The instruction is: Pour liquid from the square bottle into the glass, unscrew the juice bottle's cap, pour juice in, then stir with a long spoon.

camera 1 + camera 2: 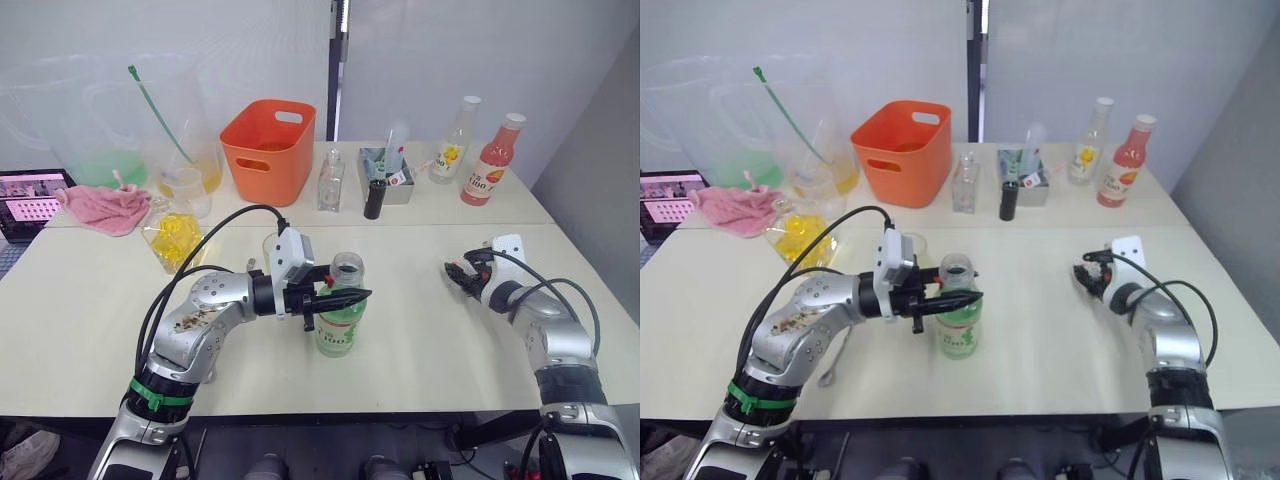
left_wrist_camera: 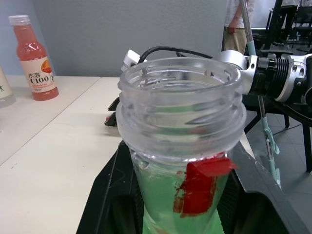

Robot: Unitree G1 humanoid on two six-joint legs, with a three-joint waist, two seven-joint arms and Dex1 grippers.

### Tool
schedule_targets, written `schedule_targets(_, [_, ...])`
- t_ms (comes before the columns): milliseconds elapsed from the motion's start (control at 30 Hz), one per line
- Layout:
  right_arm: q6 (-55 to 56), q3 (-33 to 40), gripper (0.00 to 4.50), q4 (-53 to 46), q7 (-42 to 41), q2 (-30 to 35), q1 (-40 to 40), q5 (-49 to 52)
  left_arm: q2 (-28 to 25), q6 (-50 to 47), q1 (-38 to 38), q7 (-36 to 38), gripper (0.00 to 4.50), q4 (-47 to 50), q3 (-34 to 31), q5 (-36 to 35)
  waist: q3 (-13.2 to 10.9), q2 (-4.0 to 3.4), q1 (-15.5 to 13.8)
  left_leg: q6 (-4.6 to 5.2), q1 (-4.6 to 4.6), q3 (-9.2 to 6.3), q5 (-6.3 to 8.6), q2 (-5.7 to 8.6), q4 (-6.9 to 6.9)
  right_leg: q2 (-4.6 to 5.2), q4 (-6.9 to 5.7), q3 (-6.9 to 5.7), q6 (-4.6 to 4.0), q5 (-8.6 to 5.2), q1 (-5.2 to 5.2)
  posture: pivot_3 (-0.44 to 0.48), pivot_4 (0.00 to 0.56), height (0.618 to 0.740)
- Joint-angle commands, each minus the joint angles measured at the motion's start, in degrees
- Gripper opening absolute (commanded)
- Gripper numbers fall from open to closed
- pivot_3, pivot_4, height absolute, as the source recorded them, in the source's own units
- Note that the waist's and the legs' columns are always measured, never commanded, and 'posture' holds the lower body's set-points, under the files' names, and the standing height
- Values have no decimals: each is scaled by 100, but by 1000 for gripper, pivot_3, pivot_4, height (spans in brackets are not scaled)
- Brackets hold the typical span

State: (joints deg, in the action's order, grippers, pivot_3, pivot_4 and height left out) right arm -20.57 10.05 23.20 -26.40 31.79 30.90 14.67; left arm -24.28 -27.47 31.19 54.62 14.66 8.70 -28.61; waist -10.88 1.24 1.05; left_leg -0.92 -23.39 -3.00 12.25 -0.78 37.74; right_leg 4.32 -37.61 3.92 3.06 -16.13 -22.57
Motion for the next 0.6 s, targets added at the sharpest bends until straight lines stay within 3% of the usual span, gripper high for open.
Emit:
schedule_targets(33, [45, 186, 4273, -398, -111, 175, 59, 54, 30, 42, 96, -30, 1391, 8, -22, 3, 0, 0, 2, 0, 1, 0, 0, 0, 0, 0, 0, 0, 0, 0, 0, 0, 150, 740])
schedule_targets(67, [36, 188, 4484, -443, -152, 211, 65, 58, 30, 37, 102, -23, 1391, 9, -21, -5, 0, 0, 2, 0, 0, 0, 0, 0, 0, 0, 0, 0, 0, 0, 0, 0, 150, 740])
schedule_targets(367, [-687, 262, 4484, -1471, -1074, 791, 249, 587, 185, -243, 91, -239, 1391, 204, -314, -395, -1, 0, -8, 0, -3, -2, 0, 1, 1, 1, 2, 0, 1, 0, 1, 0, 150, 740])
schedule_targets(600, [-1500, 73, 4484, -3025, -2640, 1356, 176, 1743, -30, -1235, 263, -836, 1391, 854, -793, -1030, -5, 1, 10, 3, -12, -6, 2, -3, 0, -4, 1, -1, 1, 0, -8, 0, 150, 740])
